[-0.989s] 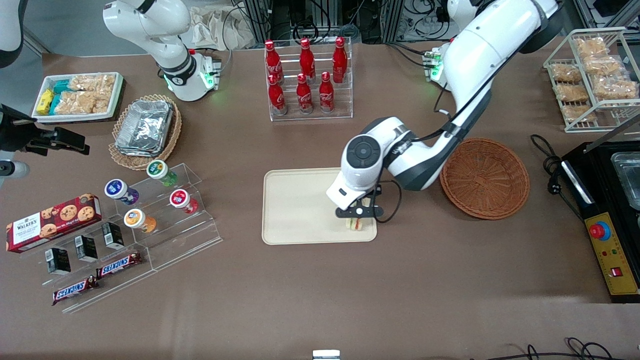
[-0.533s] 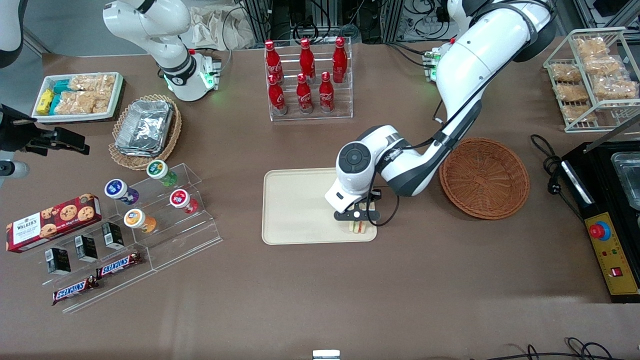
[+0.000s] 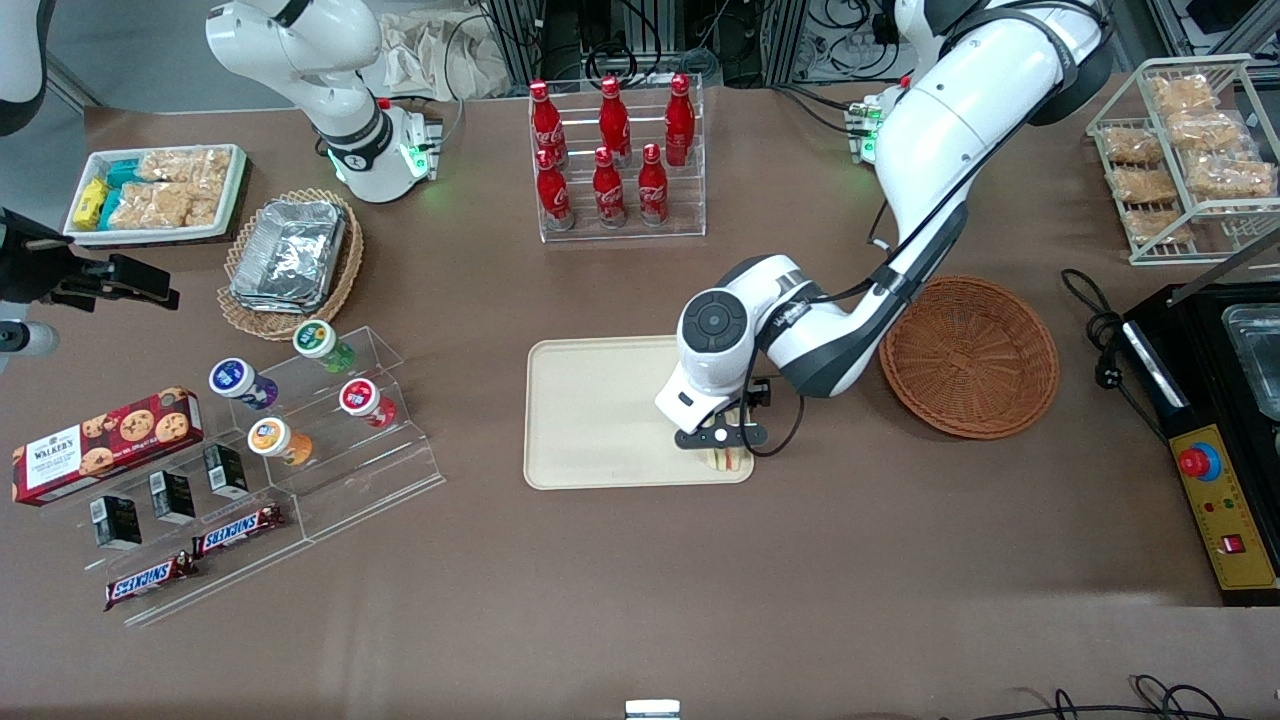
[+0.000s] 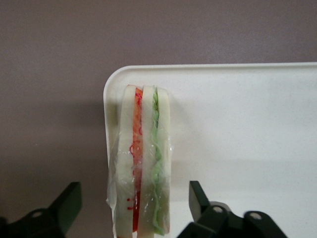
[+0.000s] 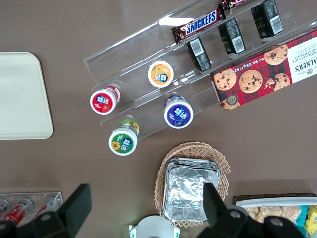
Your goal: Place sandwich from basket to tray
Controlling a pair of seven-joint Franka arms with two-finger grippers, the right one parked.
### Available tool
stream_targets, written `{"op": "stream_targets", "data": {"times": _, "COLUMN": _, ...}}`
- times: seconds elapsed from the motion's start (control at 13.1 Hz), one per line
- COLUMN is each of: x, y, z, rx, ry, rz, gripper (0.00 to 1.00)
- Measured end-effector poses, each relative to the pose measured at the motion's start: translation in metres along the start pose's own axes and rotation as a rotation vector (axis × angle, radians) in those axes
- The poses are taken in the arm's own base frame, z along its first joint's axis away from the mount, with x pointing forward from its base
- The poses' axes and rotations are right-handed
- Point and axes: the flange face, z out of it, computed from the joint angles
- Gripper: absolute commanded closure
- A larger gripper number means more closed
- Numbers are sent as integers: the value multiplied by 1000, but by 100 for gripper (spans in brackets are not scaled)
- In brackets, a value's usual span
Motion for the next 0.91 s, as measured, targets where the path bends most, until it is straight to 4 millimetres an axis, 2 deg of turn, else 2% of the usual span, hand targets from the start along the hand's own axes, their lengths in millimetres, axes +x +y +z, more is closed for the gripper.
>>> {"op": "stream_targets", "data": {"times": 0.15, "x": 8, "y": 0, "z": -14, "rx": -18, "ry": 23, "rz": -20, "gripper": 0}}
{"op": "stream_targets", "data": {"times": 0.23, "x": 16, "y": -1, "z": -30, "rx": -33, "ry": 48, "rz": -39, "gripper": 0}}
{"op": "stream_targets", "data": {"times": 0.38, "x": 26, "y": -7, "z": -72, "rx": -62, "ry": 100, "rz": -81, "gripper": 0}}
{"op": "stream_targets", "data": {"times": 0.53, "x": 34, "y": -29, "z": -117, "rx": -85, "ry": 109, "rz": -155, "gripper": 0}}
{"op": "stream_targets", "data": {"times": 0.68, "x": 49, "y": -77, "z": -170, "rx": -124, "ry": 97, "rz": -242, "gripper": 0}}
{"op": "stream_targets", "data": {"times": 0.91, "x": 66, "y": -173, "z": -247, "rx": -176, "ry": 117, "rz": -347, "gripper": 0}}
